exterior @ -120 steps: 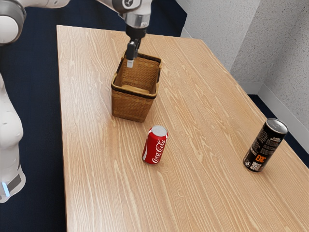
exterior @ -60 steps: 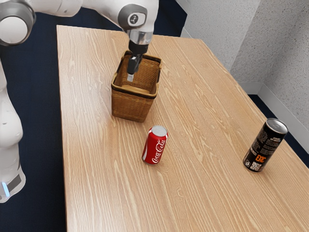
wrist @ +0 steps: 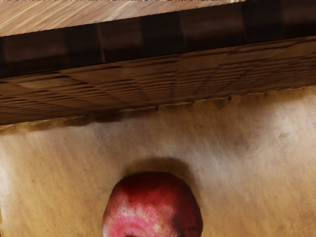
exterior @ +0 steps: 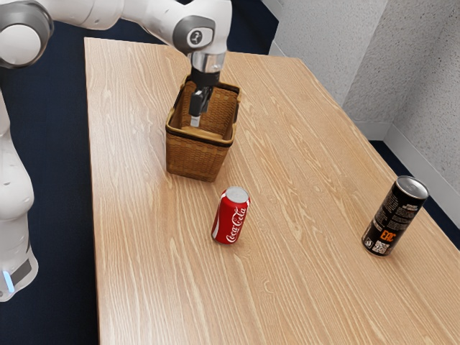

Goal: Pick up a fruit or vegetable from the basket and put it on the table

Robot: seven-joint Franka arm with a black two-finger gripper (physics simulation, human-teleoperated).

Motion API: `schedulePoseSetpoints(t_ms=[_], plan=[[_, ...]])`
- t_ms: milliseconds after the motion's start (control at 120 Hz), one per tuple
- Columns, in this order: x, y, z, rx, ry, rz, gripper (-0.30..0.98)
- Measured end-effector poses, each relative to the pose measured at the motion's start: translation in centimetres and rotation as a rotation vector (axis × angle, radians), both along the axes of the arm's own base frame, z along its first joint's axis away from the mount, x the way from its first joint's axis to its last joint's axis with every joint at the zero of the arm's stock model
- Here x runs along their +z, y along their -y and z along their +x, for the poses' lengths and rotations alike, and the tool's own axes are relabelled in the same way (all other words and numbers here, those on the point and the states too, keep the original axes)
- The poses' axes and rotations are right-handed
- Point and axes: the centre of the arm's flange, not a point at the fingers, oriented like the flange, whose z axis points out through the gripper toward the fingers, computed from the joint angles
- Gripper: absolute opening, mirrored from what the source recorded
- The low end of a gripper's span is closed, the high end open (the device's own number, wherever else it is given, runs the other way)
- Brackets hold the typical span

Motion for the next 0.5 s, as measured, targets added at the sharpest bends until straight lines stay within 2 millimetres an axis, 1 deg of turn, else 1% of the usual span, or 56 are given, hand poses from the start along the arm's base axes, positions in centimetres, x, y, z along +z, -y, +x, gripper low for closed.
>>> schedulePoseSetpoints(t_ms=[117, 208, 317, 400, 500], plan=[[-0.2, -0.6, -0.1, 0.005, 0.001, -0.001, 0.69], [-0.7, -0.6, 0.1, 0.003, -0.001, -0.012, 0.69], [-2.0, -0.4, 0.8, -0.005, -0.011, -0.025, 0.69], [-3.4, -0.3, 0.5, -0.007, -0.021, -0.032, 0.69], [-4.5, -0.2, 0.7, -0.01, -0.02, -0.037, 0.69]])
